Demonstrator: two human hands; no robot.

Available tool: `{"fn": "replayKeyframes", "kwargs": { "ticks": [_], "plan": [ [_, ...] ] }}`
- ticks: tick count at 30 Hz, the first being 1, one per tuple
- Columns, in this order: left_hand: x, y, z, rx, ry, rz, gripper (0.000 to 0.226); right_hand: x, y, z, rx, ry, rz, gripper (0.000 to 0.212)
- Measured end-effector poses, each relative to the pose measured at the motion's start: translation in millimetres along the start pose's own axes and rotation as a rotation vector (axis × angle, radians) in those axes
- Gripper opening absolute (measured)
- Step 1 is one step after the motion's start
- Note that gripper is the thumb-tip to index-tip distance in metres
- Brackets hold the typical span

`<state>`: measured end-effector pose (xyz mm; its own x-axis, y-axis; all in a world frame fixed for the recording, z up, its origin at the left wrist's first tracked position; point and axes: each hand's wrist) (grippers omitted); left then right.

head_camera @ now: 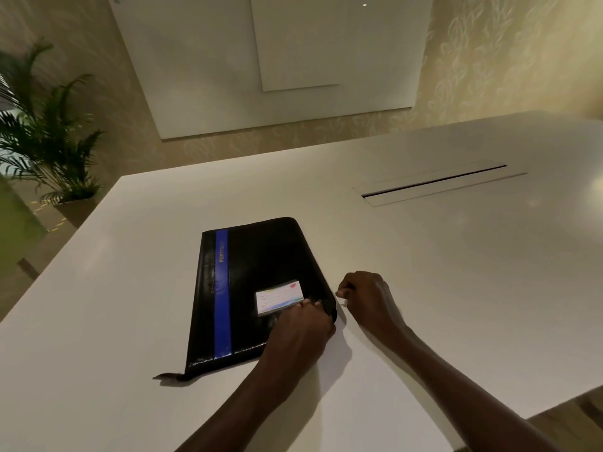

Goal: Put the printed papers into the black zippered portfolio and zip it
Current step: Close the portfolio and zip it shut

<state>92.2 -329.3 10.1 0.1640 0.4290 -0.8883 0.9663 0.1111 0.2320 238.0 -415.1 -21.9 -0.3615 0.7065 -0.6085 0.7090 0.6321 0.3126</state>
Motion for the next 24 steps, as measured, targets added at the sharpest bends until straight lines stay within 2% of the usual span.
{"fn": "replayKeyframes", "kwargs": {
  "ticks": [9,11,14,17,20,22,24],
  "plan": [
    [24.0,-1.2,7.6,-0.068,-0.009,0.089,0.035,25.3,61.8,6.4,0.012,-0.003,-0.029,0.009],
    [25.5,1.3,6.9,-0.135,-0.074,0.086,0.036,27.4,67.2,11.5,0.027,0.016,-0.056,0.008],
    [10.8,8.3,0.1,-0.291,-0.237,0.069,0.048,23.2,72.3,18.9,0.049,0.075,-0.118,0.007],
    [4.2,34.2,-7.6,-0.451,-0.362,-0.063,0.064,18.4,76.8,24.1,0.025,0.095,-0.184,0.003],
    [12.6,67.2,-16.3,-0.588,-0.412,-0.287,0.088,16.4,78.9,26.0,0.007,0.109,-0.222,0.003],
    [18.3,82.8,-22.7,-0.668,-0.467,-0.484,0.112,16.1,79.1,27.6,0.006,0.132,-0.203,0.004],
    [23.4,90.9,-26.9,-0.720,-0.498,-0.587,0.120,17.8,79.9,29.5,0.004,0.159,-0.167,0.005]
  ]
}}
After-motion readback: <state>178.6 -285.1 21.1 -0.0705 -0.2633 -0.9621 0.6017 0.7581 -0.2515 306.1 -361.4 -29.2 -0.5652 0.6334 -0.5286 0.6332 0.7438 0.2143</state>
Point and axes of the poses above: each hand's wrist, its own y-axis towards the middle knuckle, its own x-axis out of the palm, z = x × y, and after that the axes turned 10 degrees about y, right-handed
